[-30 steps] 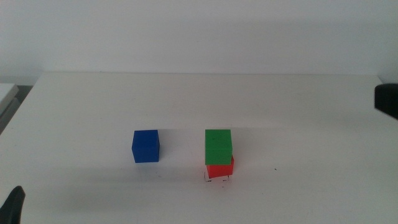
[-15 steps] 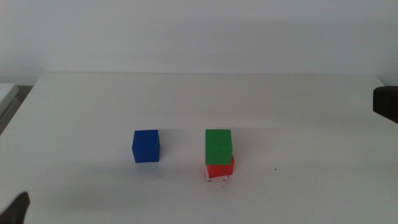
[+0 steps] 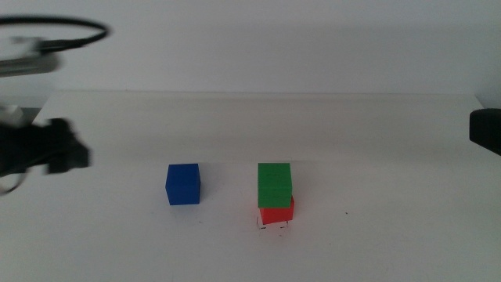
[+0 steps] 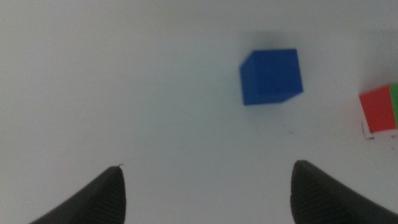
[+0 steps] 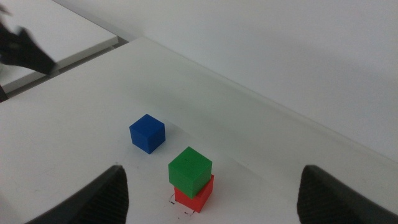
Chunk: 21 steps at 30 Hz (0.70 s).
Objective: Stack red cubes first, then green, then blue cubes in a specific spot.
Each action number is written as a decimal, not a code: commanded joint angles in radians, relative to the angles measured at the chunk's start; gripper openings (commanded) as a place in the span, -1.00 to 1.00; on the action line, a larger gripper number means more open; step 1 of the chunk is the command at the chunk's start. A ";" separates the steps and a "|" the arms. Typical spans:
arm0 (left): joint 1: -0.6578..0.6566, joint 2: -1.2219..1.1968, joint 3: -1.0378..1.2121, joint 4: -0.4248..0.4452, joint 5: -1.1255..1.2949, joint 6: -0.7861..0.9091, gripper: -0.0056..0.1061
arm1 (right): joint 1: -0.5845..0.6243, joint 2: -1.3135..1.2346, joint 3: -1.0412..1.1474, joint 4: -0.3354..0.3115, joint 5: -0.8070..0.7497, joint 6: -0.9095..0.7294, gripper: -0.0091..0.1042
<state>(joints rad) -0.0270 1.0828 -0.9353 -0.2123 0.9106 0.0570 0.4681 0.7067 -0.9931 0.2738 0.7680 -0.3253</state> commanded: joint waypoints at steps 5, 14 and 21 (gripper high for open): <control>-0.221 0.326 -0.228 0.101 0.076 -0.241 0.66 | -0.009 -0.003 0.004 -0.001 -0.011 -0.005 0.72; -0.384 0.717 -0.528 0.229 0.184 -0.406 0.66 | -0.009 -0.003 0.004 -0.001 -0.011 -0.005 0.72; -0.362 0.850 -0.577 0.205 0.139 -0.395 0.66 | -0.009 -0.003 0.004 -0.001 -0.011 -0.005 0.72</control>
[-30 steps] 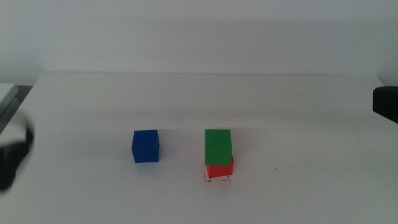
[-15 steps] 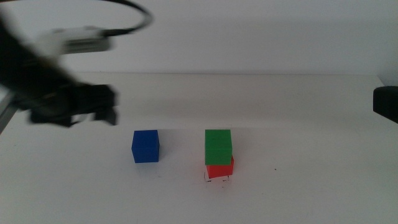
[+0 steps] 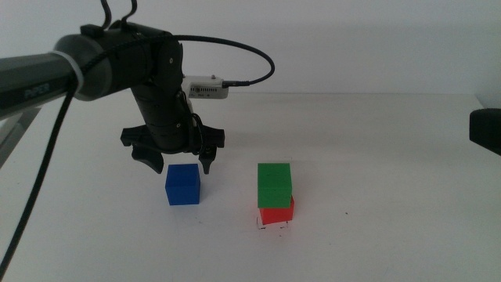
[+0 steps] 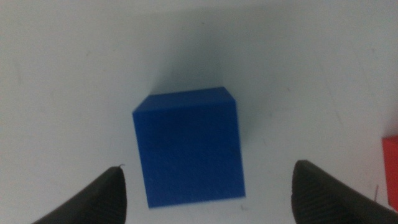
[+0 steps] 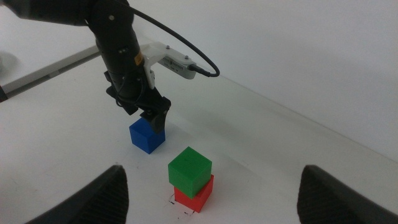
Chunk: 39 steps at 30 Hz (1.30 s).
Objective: Stack red cubes first, then green, then blue cubes in a specific spot.
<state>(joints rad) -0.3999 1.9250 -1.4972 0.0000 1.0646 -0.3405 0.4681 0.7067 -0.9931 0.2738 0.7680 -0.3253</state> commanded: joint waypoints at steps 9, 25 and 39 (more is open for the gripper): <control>0.052 0.060 -0.015 -0.070 -0.070 0.073 0.66 | -0.009 -0.003 0.004 -0.001 -0.011 -0.005 0.72; 0.067 0.040 -0.013 -0.075 0.056 0.042 -0.78 | -0.009 -0.003 0.004 -0.001 -0.011 -0.005 0.72; -0.321 -0.102 -0.316 0.074 0.157 -0.347 -0.93 | -0.009 -0.003 0.004 -0.001 -0.011 -0.005 0.72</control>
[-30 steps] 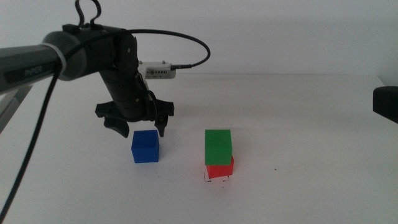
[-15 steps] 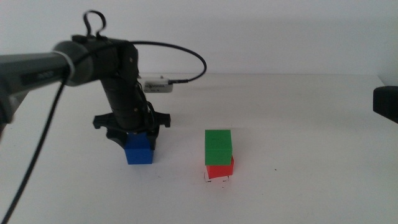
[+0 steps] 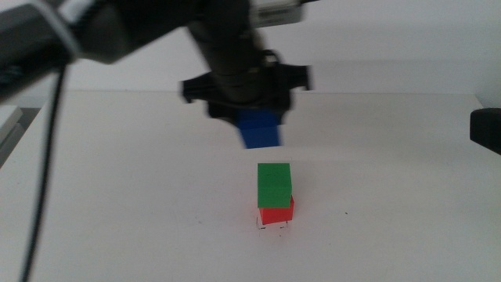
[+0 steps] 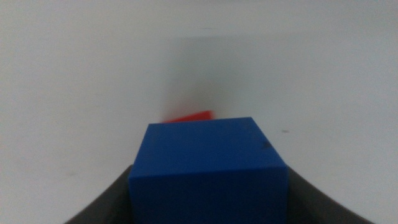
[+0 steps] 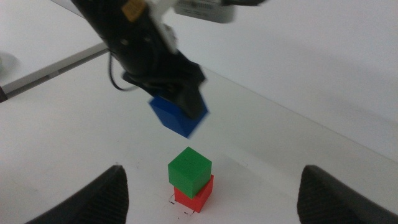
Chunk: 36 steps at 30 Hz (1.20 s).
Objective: Stack red cubes first, then green, then blue cubes in a specific spot.
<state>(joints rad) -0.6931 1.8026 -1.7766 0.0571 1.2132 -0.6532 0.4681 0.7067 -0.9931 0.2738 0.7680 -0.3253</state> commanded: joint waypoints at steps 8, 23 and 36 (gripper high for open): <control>-0.053 0.138 -0.086 -0.007 0.008 -0.034 -0.93 | -0.009 -0.003 0.004 -0.001 -0.011 -0.005 0.72; -0.053 0.187 -0.080 0.032 0.008 -0.052 -0.93 | -0.009 -0.003 0.004 -0.001 -0.011 -0.005 0.72; -0.053 0.118 -0.013 0.021 0.008 -0.035 -0.93 | -0.009 -0.003 0.004 -0.001 -0.011 -0.005 0.72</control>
<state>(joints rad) -0.7448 1.9327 -1.7914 0.0756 1.2266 -0.6800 0.4681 0.7067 -0.9931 0.2738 0.7680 -0.3253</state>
